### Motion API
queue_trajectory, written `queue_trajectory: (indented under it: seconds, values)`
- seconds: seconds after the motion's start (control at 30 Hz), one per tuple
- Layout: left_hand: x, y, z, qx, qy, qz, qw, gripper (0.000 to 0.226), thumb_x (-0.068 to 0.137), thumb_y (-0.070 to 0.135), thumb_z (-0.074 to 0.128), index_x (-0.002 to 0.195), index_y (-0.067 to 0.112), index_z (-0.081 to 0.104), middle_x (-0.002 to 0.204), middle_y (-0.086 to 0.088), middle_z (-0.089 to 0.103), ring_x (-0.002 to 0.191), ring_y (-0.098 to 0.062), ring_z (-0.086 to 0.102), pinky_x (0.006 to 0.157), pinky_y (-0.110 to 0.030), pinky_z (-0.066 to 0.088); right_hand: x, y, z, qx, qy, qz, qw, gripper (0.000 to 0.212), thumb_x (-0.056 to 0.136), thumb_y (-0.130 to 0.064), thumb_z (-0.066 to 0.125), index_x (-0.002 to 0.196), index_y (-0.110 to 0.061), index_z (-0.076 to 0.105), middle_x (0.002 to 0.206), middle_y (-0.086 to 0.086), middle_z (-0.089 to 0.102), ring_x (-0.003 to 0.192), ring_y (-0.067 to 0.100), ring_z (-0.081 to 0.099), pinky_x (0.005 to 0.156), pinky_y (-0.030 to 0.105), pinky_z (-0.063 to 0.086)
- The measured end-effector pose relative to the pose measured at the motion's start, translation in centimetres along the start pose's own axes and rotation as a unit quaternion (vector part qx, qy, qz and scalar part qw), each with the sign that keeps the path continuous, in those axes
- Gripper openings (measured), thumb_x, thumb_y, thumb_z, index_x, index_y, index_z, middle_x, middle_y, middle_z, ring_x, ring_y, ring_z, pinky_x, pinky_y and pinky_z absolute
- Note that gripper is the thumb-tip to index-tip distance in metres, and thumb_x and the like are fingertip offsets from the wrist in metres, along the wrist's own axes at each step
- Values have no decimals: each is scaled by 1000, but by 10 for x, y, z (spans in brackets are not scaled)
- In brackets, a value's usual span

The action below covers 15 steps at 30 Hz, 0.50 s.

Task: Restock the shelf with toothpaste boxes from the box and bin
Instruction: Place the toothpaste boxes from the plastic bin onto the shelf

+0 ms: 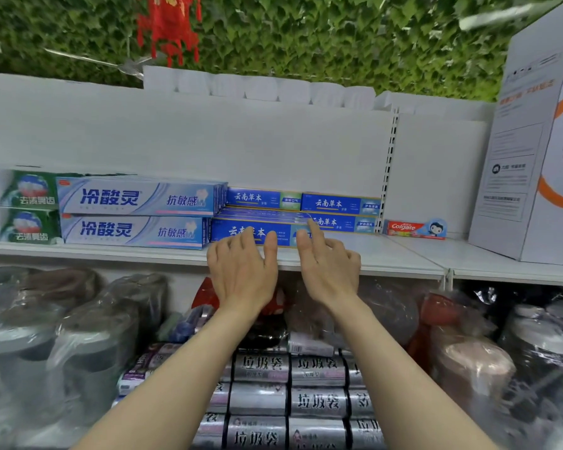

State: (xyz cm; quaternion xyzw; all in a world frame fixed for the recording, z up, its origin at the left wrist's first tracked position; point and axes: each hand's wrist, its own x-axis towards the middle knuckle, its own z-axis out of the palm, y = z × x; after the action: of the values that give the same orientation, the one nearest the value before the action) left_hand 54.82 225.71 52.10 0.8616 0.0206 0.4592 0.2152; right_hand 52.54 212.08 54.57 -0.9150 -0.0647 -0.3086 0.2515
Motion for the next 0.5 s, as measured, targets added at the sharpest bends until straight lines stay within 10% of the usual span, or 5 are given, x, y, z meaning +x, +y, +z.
queue_trajectory:
  seconds: [0.23,0.5]
  values:
    - [-1,-3,-7,-10,-27,5,1000,79,95,61,7,135,12,55,129,-10,64,123,-30,52,109,-43,27,-2,6,3,29,17,-3,999,60,104,-57,17,157,-30,28,143,-7,56,144,16,31,116,40,15]
    - [-19,-21,-40,-268,-15,-40,963,52,103,49,33,132,12,56,132,-2,59,125,-21,48,107,-31,30,-31,-36,33,181,67,-69,979,81,88,-66,14,145,-20,48,146,0,53,138,18,40,116,38,26]
